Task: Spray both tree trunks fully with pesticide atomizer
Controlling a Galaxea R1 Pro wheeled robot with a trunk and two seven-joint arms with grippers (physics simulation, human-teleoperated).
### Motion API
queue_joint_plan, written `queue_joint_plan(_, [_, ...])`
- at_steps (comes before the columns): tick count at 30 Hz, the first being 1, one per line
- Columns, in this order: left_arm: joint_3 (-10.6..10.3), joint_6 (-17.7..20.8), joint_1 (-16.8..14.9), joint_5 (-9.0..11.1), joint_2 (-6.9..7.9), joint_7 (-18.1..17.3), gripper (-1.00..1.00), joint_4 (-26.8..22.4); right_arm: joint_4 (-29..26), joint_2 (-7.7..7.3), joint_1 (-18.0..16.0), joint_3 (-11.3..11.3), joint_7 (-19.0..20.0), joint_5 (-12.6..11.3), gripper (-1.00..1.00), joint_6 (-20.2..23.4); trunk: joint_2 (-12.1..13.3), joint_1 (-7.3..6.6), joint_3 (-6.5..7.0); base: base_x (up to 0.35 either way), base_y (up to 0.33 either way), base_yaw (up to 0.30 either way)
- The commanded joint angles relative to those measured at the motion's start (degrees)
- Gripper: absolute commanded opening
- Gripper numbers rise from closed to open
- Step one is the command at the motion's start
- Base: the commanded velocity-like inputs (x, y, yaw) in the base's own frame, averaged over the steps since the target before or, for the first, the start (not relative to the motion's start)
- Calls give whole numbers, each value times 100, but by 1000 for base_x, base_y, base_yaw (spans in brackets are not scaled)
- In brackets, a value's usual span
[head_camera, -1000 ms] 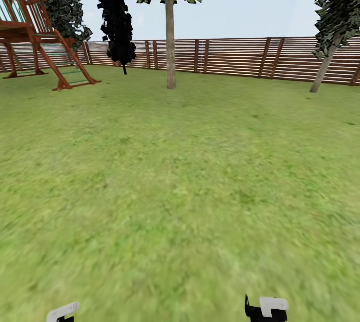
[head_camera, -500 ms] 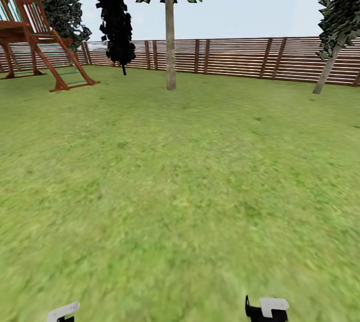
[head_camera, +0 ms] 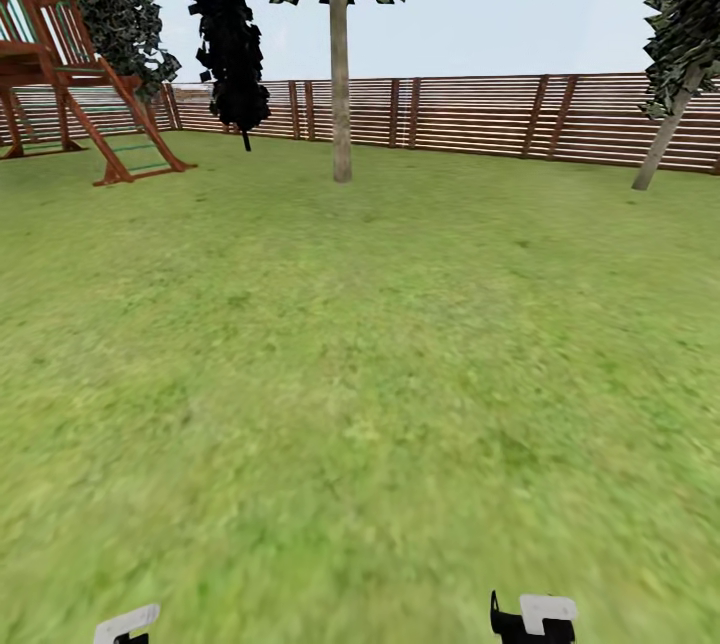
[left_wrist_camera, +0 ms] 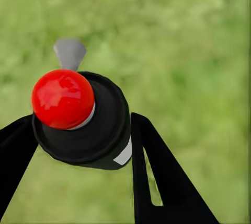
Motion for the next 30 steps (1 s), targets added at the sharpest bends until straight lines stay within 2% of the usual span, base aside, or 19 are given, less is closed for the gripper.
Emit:
queue_joint_plan(1, [-50, -12, -2, 24, 1, 24, -100, -2, 5, -1, -4, -25, -34, 60, 100, -8, -2, 3, -5, 339, 0, 0])
queue_joint_plan(30, [-50, -12, -4, 24, -7, 25, -100, -5, 5, -2, -4, -27, -38, 60, 100, -8, -2, 3, -5, 339, 0, 0])
